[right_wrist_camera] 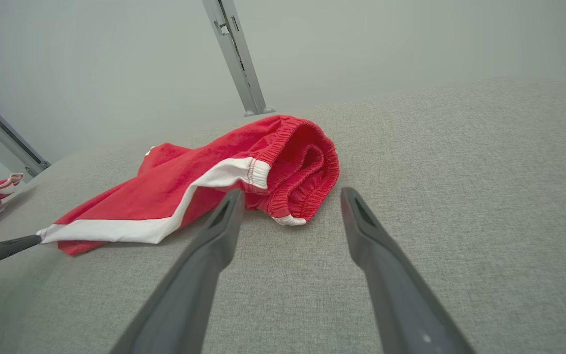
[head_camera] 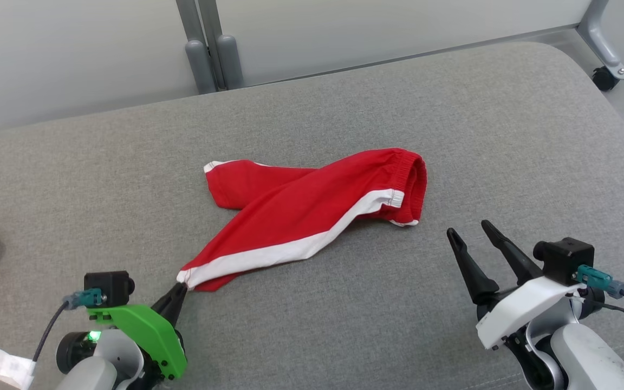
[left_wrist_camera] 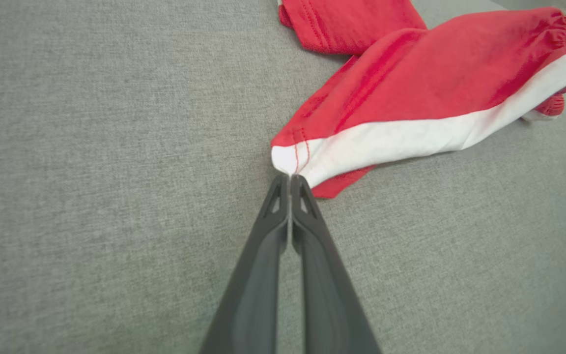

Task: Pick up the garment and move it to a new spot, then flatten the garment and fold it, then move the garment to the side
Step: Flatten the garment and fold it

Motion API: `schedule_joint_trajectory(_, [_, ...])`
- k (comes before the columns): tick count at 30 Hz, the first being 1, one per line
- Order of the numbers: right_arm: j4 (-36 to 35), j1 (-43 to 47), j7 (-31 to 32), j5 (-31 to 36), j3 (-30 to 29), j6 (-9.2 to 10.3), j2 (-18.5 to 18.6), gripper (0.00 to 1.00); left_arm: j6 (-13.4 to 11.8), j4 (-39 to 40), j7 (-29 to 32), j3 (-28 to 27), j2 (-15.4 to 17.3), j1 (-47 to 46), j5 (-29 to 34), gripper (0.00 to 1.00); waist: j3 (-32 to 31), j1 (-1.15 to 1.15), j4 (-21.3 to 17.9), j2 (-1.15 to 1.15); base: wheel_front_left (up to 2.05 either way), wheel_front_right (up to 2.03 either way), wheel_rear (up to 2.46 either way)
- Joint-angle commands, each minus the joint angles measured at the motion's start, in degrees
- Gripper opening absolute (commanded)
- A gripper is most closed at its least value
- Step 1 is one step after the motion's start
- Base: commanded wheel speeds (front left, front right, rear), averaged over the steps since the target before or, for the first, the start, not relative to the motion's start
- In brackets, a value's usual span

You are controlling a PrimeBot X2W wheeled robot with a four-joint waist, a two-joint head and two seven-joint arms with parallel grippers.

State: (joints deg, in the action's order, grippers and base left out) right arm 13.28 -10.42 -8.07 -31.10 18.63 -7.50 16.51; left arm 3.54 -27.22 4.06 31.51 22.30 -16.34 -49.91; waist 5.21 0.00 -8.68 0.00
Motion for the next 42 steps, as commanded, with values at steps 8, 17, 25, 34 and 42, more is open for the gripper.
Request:
schedule_joint_trajectory(8, [-0.18, 1.76, 0.78, -0.2, -0.62, 0.01, 0.29, 1.0, -3.84, 4.32, -3.58, -0.86, 0.89, 4.02, 1.45, 1.0, -1.71, 0.0, 1.35, 0.0, 0.0, 0.0, 0.0])
schedule_joint_trajectory(17, [-0.63, 3.38, -0.34, 0.29, -1.92, 0.01, 0.03, 1.0, -8.97, 11.62, -15.26, -4.81, 3.22, 7.21, 5.8, 1.0, -3.61, 0.0, 2.91, 0.0, 0.0, 0.0, 0.0])
schedule_joint_trajectory(25, [-0.18, 5.09, -1.68, 1.6, -4.68, 0.02, -0.7, 1.0, -13.13, 19.07, -19.01, -9.42, 2.97, 12.1, 9.38, 1.0, -5.03, 0.0, 4.31, 0.0, 0.0, 0.0, 0.0])
schedule_joint_trajectory(34, [-0.46, 5.83, -1.92, 2.96, -6.04, 0.01, -1.65, 1.0, -12.53, 21.15, -19.31, -11.63, -0.04, 15.72, 12.26, 1.0, -5.52, 0.0, 4.71, 0.0, 0.0, 0.0, 0.0])
schedule_joint_trajectory(42, [-1.27, 5.97, -1.69, 3.35, -6.51, 0.01, -1.57, 1.0, -11.12, 19.86, -19.28, -12.09, -1.35, 16.0, 13.3, 1.0, -5.76, 0.0, 4.91, 0.0, 0.0, 0.0, 0.0])
